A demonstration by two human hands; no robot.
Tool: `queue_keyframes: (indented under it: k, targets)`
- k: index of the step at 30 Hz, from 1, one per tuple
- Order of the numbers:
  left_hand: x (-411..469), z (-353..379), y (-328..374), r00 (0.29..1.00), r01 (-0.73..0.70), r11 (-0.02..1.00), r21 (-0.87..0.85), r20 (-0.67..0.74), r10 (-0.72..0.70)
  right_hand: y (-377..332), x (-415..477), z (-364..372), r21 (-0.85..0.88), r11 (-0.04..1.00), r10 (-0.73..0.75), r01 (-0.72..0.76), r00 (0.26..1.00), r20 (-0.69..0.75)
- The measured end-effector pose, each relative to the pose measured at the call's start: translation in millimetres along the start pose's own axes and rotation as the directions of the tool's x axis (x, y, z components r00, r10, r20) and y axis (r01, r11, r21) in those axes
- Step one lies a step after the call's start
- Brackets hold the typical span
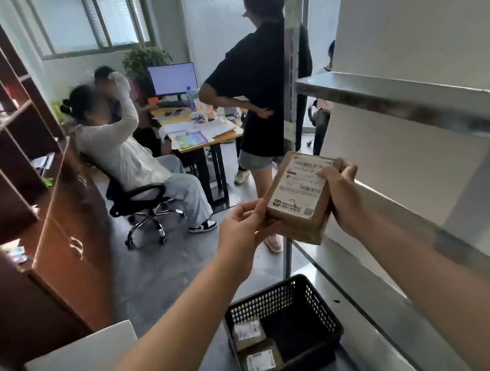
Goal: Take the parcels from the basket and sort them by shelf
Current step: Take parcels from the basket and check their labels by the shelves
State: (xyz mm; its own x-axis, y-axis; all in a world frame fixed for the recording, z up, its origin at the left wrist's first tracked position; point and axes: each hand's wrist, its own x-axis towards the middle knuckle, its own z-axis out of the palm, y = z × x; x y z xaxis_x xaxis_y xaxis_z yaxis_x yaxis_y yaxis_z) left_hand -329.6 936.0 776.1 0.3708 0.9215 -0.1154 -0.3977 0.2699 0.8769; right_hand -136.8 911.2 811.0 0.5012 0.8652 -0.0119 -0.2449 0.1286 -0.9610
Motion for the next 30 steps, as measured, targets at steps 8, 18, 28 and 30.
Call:
queue_keyframes:
  k: [8, 18, 28, 30]
  targets:
    - [63, 24, -9, 0.99, 0.132, 0.97, 0.206, -0.083, -0.117, 22, 92, 10, -0.185, 0.982, -0.08, 0.046, 0.981, -0.179]
    - [133, 31, -89, 0.946, 0.158, 0.973, 0.17, -0.309, -0.1, 84, 164, -21, -0.462, 0.887, 0.072, 0.027, 0.978, 0.194]
    - [167, -49, -144, 0.9, 0.287, 0.931, 0.224, -0.397, -0.182, 179, 194, -27, -0.486, 0.868, 0.316, -0.106, 0.872, 0.375]
    - [182, -69, -154, 0.895, 0.315, 0.91, 0.27, -0.405, -0.19, 208, 203, -23, -0.485, 0.856, 0.379, -0.18, 0.856, 0.351]
